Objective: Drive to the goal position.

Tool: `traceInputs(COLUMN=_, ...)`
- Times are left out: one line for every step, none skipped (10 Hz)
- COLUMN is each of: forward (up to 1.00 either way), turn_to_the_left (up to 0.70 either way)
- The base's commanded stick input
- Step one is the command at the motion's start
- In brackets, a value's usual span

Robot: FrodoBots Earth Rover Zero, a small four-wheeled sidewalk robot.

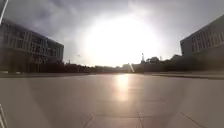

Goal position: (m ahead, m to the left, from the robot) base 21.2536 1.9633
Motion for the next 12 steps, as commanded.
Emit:
traceInputs(forward=0.70, turn_to_the_left=-0.31)
traceInputs(forward=0.70, turn_to_the_left=-0.32)
traceInputs(forward=0.70, turn_to_the_left=-0.32)
traceInputs(forward=0.70, turn_to_the_left=-0.32)
traceInputs(forward=0.70, turn_to_the_left=-0.11)
traceInputs(forward=0.70, turn_to_the_left=0.00)
traceInputs(forward=0.70, turn_to_the_left=0.00)
traceInputs(forward=0.70, turn_to_the_left=0.00)
traceInputs(forward=0.70, turn_to_the_left=0.00)
traceInputs(forward=0.70, turn_to_the_left=0.00)
traceInputs(forward=0.70, turn_to_the_left=0.00)
traceInputs(forward=0.70, turn_to_the_left=0.00)
